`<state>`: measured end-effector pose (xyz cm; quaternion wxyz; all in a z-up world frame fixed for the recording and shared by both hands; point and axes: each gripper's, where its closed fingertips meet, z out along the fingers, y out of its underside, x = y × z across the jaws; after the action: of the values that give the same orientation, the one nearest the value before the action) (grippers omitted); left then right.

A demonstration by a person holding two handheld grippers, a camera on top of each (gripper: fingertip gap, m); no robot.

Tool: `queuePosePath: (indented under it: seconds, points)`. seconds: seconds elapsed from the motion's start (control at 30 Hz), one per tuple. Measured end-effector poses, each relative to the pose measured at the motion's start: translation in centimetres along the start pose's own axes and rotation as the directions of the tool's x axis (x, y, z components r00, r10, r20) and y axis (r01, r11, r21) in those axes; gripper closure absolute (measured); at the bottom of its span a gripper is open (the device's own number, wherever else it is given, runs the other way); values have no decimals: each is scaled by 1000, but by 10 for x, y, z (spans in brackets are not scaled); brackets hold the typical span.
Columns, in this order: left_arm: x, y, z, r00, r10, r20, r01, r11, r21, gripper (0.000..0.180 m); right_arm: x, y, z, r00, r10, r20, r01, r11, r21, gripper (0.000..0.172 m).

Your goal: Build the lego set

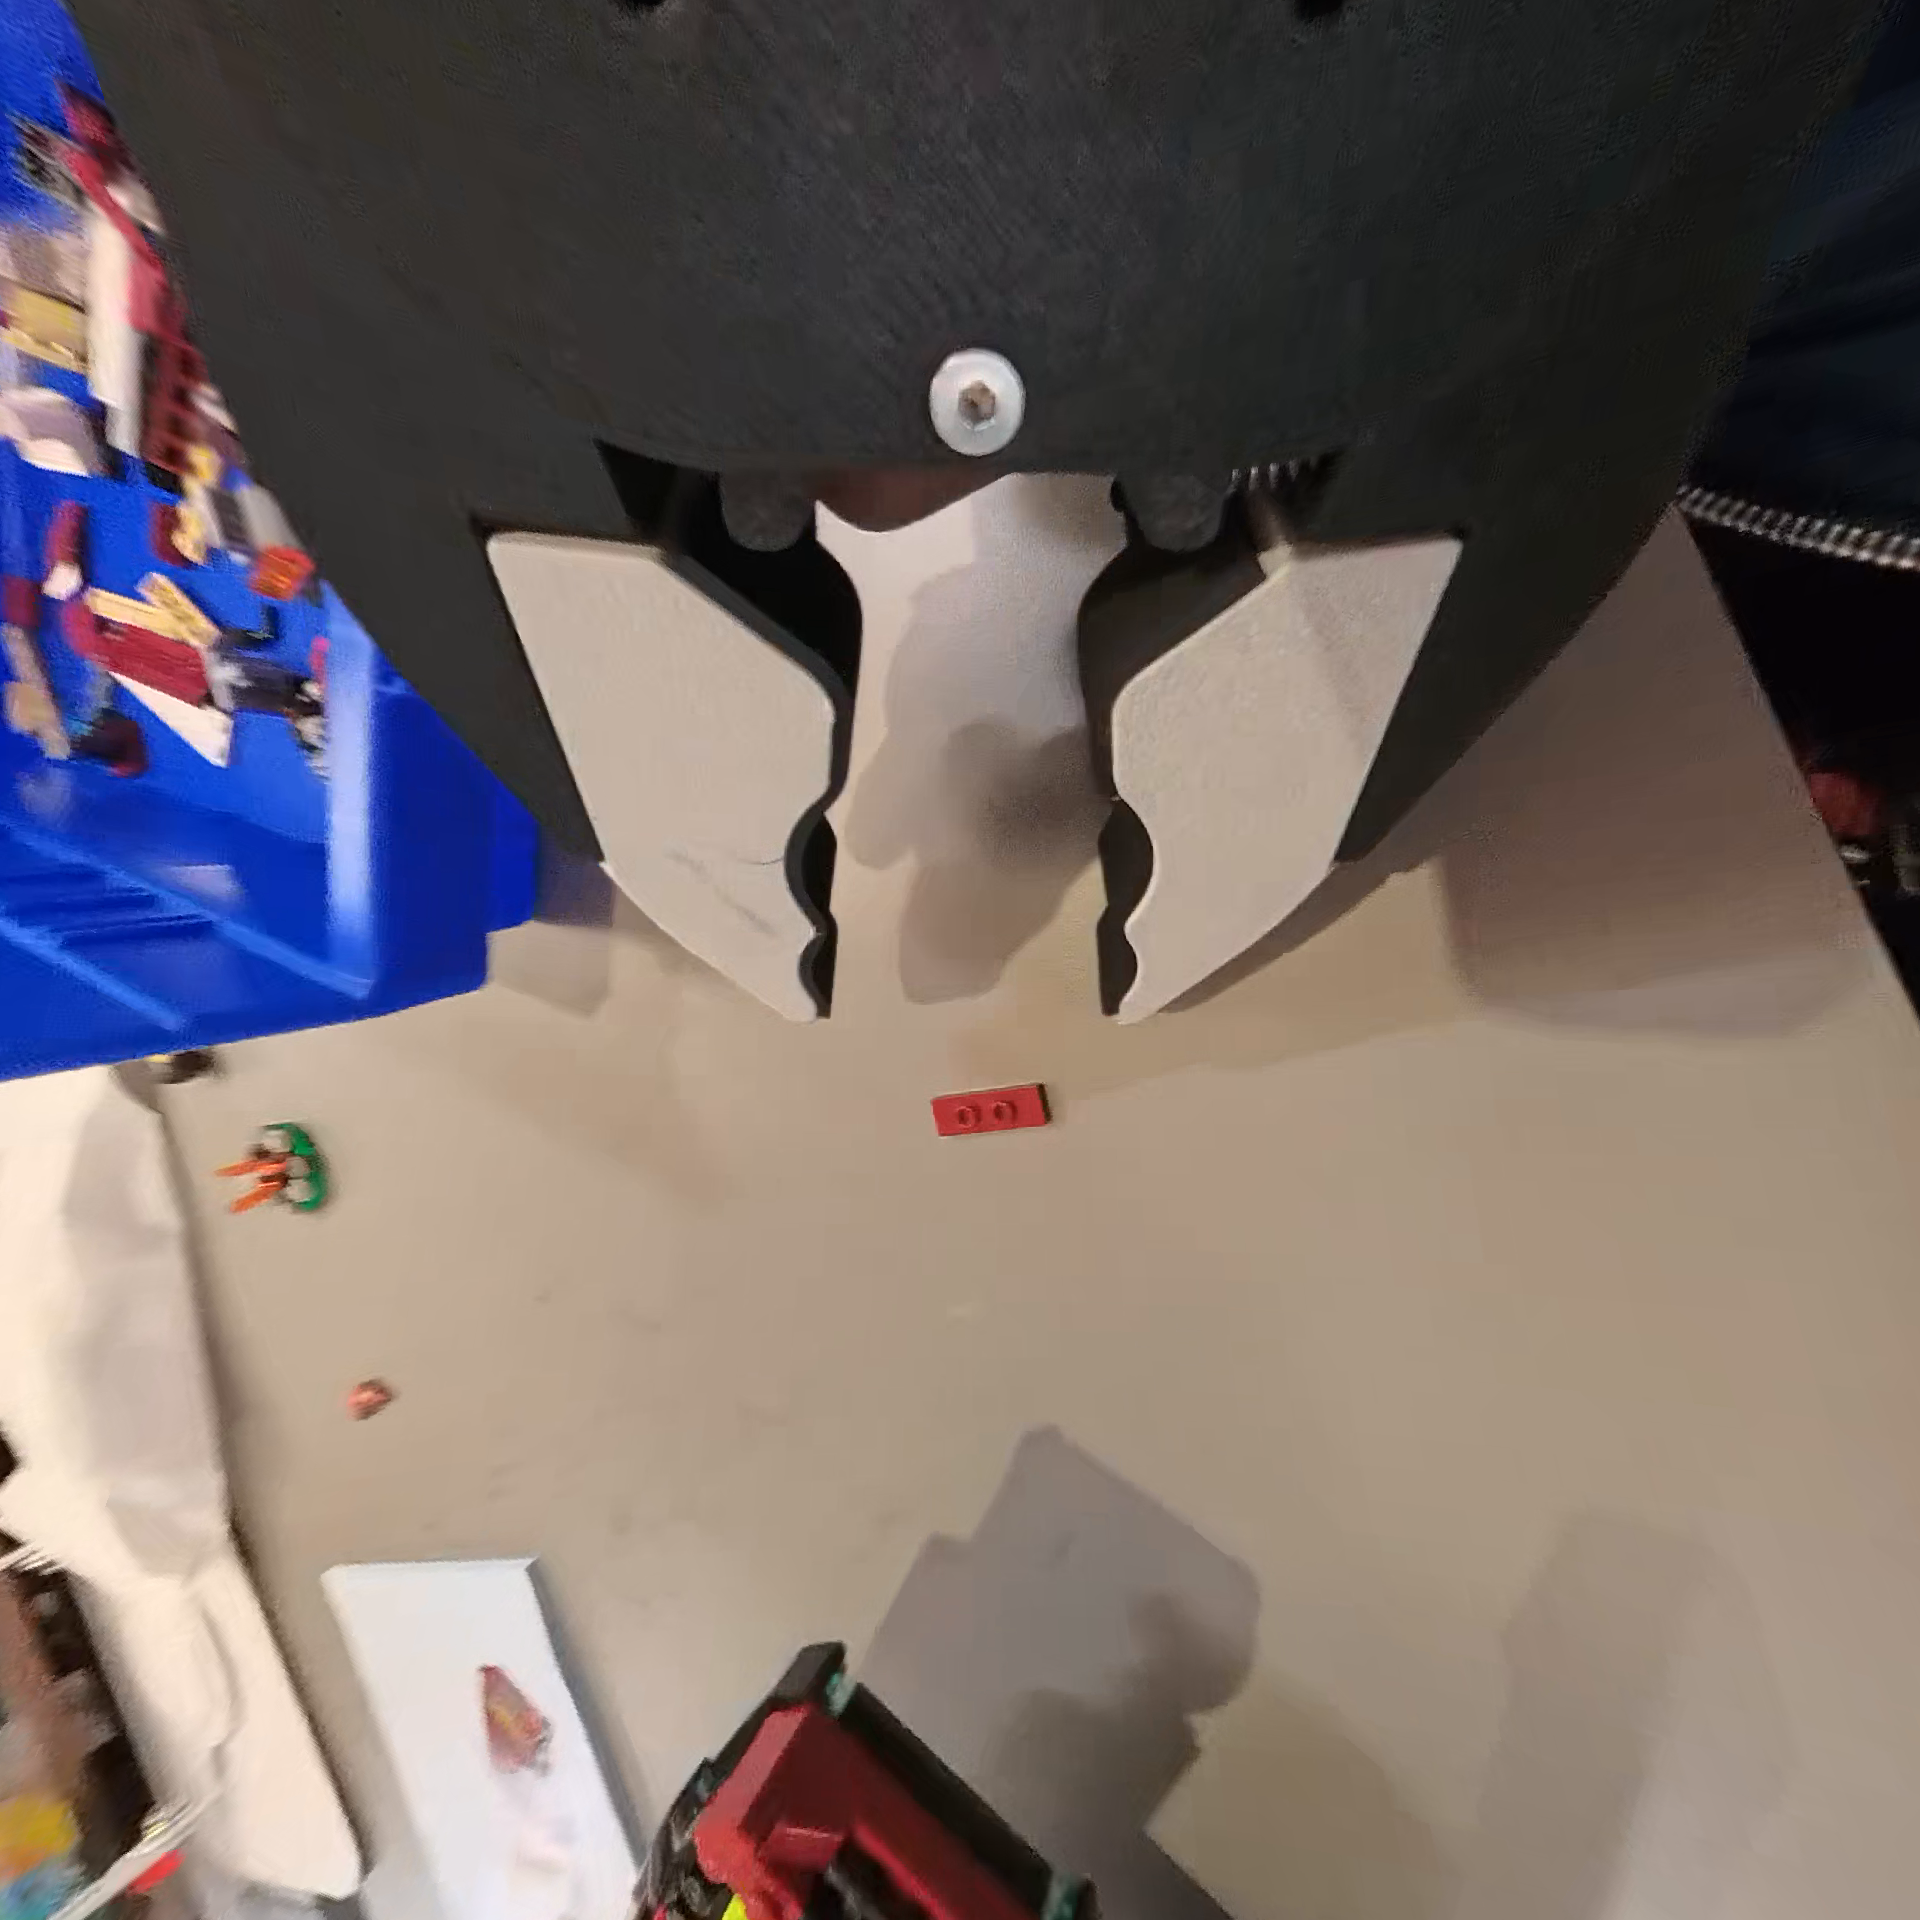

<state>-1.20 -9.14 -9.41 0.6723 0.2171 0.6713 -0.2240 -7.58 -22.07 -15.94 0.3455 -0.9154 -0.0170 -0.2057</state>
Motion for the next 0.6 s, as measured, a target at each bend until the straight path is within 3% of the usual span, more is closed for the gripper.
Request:
queuePosePath:
  seconds: [0.33, 0.6]
  points:
    - [10, 3, -1, 999, 5, -45, -4, 1000, 2, 156, -8, -8, 24, 916, 131, 379, -133, 991, -22, 133]
    - [14, 4, -1, 998, -9, -57, 9, 1000, 1, 156, -8, -12, 28, 917, 184, 353, -179, 983, -48, 146]
